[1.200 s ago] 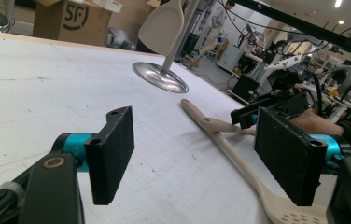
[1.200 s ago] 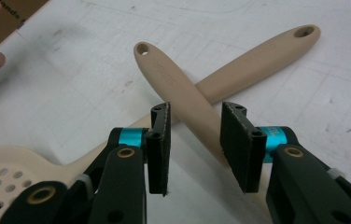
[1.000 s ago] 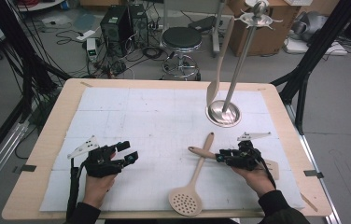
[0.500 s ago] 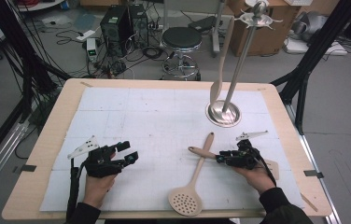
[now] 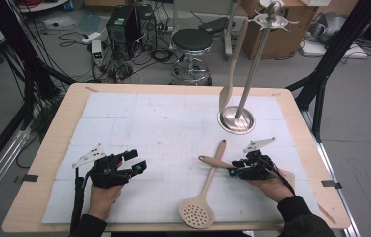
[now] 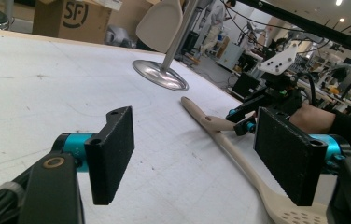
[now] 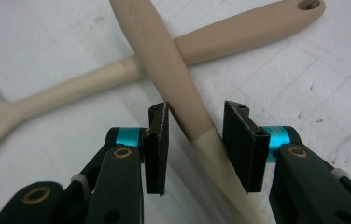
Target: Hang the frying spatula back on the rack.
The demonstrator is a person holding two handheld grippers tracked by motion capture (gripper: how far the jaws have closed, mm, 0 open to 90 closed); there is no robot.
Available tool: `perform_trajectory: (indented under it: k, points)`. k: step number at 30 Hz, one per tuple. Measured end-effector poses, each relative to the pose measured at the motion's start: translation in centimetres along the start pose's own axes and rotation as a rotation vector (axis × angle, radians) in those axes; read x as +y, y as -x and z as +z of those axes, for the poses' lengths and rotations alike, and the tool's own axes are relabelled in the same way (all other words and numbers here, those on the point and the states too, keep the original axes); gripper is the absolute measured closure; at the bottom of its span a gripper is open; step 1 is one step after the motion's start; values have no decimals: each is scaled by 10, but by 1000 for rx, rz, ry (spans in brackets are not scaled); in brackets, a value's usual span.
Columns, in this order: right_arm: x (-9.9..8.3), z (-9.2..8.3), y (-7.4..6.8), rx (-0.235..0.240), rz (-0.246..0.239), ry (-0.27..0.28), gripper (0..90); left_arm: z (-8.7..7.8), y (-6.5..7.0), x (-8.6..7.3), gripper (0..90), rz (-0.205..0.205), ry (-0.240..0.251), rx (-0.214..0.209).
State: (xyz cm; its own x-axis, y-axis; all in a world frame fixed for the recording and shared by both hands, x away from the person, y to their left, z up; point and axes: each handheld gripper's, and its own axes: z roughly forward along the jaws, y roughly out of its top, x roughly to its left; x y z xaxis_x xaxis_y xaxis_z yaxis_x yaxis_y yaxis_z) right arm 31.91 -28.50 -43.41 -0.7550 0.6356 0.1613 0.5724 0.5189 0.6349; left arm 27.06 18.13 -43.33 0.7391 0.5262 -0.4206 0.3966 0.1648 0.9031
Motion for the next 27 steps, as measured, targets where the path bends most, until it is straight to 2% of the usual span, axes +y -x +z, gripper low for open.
perform_trajectory:
  k: [1, 3, 8, 14, 19, 21, 23, 27]
  points:
    - [1, 0, -1, -8, -20, -10, 610, 0, 0, 0, 295, 1, -1, 0]
    - [1, 0, -1, -14, -29, -24, 607, -1, 0, 0, 295, 1, -1, 1]
    - [-3, 0, 2, -27, -34, -54, 607, -2, 0, 0, 294, 0, -2, 4]
    - [-8, -5, 5, -18, -33, -59, 615, -1, 0, -1, 295, 1, -6, 4]
    - [-7, -3, 1, -54, -93, -72, 649, 0, 1, -1, 294, 3, -10, 0]
    - [-4, -3, -1, -64, -120, -96, 666, 0, 1, -1, 295, 3, -8, 1]
    - [0, -2, -2, -64, -145, -128, 681, 0, 1, -1, 295, 1, -8, 3]
    - [3, -2, -5, -67, -187, -146, 727, -1, 0, -1, 295, 1, -3, 4]
